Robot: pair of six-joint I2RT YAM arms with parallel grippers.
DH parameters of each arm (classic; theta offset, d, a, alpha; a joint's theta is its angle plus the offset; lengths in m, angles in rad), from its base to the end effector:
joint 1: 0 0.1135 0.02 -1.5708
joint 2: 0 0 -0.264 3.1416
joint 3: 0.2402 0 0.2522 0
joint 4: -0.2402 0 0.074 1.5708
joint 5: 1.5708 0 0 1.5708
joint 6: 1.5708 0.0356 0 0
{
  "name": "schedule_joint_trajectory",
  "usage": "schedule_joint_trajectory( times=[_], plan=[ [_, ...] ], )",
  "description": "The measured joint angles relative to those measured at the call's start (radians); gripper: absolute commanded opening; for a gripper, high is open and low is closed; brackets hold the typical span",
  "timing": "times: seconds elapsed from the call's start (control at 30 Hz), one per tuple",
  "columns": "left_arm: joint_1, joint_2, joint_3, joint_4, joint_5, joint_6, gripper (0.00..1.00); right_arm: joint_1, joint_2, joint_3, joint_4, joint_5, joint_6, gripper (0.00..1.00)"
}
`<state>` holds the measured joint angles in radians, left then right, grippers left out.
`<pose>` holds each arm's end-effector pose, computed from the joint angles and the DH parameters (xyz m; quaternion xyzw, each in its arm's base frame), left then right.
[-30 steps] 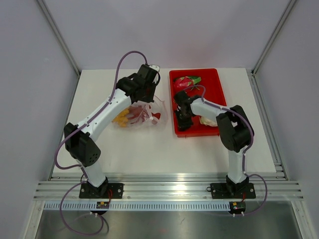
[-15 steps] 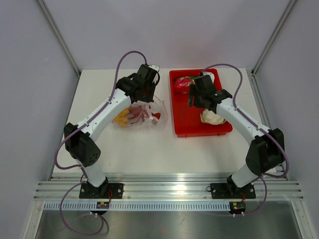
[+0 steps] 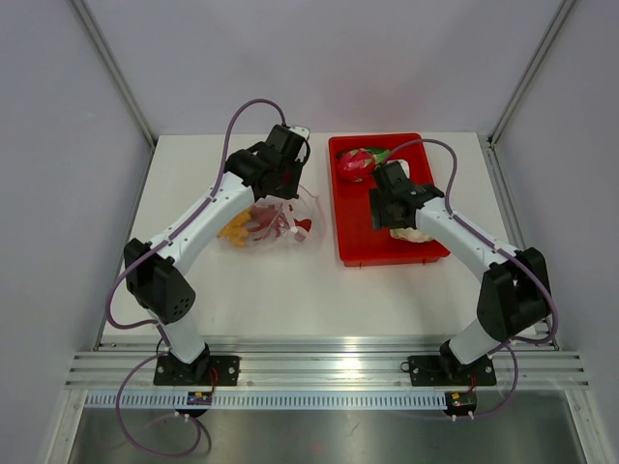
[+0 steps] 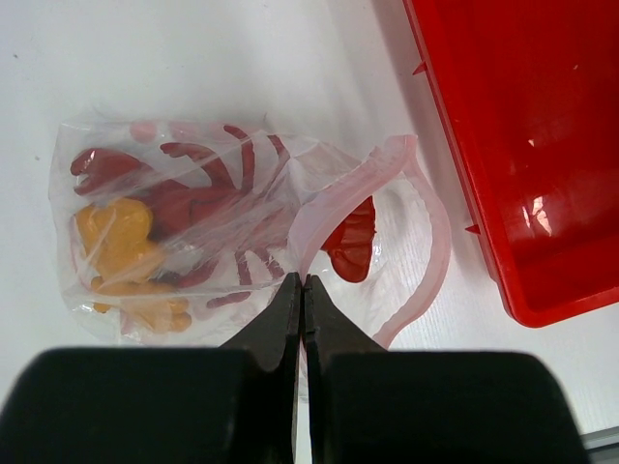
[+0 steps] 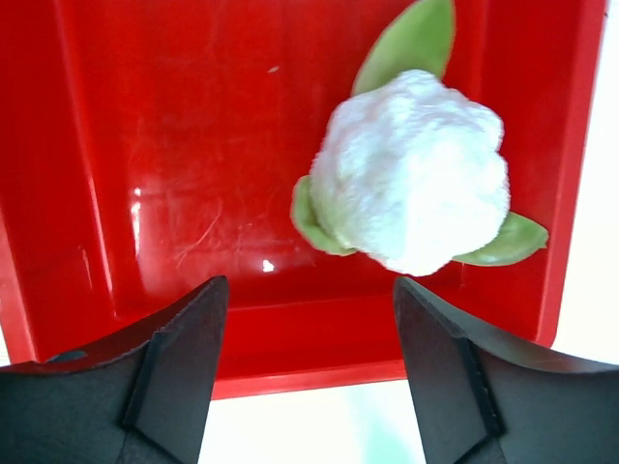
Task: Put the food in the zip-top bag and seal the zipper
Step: Adjust the fake vegetable in the bin.
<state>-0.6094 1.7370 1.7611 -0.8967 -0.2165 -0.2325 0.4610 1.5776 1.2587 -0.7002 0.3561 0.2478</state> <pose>0.3135 -0.2095 0.3564 0.1387 0.9246 -0.0463 0.3518 0.3006 0.1355 0.2662 -0.0528 0.9467 -0.0668 0.3105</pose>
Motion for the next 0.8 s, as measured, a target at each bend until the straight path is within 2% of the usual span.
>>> schedule_joint_trajectory(
  times=[0.3, 0.4, 0.5, 0.57, 0.8],
  plan=[
    [0.000, 0.000, 0.000, 0.000, 0.006, 0.000, 0.00, 0.054, 0.118, 0.011, 0.042, 0.021, -0.051, 0.62],
    [0.000, 0.000, 0.000, 0.000, 0.007, 0.000, 0.00, 0.054, 0.154, 0.011, 0.055, 0.033, -0.056, 0.53],
    [0.000, 0.000, 0.000, 0.000, 0.007, 0.000, 0.00, 0.054, 0.175, 0.011, 0.069, 0.051, -0.064, 0.27],
    [0.000, 0.000, -0.001, 0.000, 0.007, 0.000, 0.00, 0.054, 0.189, 0.016, 0.076, 0.055, -0.066, 0.00],
    [0.000, -0.004, -0.019, 0.004, 0.008, 0.000, 0.00, 0.050, 0.172, 0.068, 0.076, 0.003, -0.052, 0.00]
  ],
)
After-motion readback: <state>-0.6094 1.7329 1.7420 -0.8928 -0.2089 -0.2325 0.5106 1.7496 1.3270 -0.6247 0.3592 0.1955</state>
